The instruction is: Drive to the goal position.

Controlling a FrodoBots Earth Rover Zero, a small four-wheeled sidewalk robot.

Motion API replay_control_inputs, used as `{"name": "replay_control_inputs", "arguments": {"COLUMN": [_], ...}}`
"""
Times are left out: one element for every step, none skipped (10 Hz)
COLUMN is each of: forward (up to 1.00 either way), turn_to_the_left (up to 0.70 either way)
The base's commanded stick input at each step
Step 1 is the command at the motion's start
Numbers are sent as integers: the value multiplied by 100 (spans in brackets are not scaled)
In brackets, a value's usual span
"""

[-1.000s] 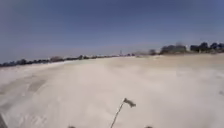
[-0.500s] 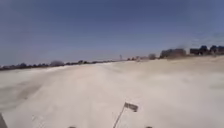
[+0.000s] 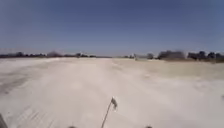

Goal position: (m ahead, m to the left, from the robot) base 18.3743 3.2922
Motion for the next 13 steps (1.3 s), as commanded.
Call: {"name": "replay_control_inputs", "arguments": {"forward": [70,70,70,70,70,70,70,70,70,70,70,70,70], "turn_to_the_left": [0,0,0,0,0,0,0,0,0,0,0,0,0]}}
